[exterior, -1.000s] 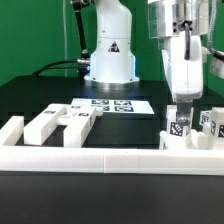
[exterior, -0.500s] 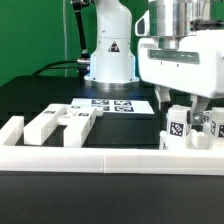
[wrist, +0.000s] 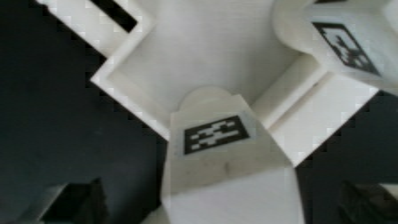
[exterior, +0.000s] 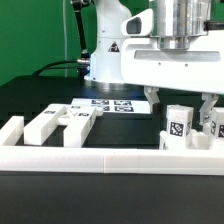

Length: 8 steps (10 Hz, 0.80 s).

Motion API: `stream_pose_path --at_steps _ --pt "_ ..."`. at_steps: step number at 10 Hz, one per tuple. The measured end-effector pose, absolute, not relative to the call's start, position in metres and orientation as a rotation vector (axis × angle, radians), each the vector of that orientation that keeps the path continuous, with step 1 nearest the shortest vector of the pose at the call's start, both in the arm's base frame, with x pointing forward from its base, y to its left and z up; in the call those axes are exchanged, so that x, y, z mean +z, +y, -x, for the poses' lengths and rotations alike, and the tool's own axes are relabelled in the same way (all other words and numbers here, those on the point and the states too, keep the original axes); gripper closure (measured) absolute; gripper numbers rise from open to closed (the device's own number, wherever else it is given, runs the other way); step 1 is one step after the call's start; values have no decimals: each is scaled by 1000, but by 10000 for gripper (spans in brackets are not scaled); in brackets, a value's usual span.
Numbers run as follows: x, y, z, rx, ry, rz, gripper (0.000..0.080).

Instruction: Assemble chair

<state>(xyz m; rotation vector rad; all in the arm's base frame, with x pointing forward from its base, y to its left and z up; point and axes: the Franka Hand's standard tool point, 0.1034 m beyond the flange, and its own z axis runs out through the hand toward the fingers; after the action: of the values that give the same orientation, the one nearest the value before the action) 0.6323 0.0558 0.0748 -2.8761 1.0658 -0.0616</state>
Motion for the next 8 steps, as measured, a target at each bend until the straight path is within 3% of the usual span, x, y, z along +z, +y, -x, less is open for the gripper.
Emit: stream_pose_path --at_steps 2,4,5,6,8 --pt "76 54 -634 -77 845 2961 151" --pt "75 54 -633 -75 847 2961 411" --pt "75 54 -633 -76 850 2959 411" --pt "75 54 -633 -75 879 2950 511" --pt "75 55 -633 -71 949 2925 511"
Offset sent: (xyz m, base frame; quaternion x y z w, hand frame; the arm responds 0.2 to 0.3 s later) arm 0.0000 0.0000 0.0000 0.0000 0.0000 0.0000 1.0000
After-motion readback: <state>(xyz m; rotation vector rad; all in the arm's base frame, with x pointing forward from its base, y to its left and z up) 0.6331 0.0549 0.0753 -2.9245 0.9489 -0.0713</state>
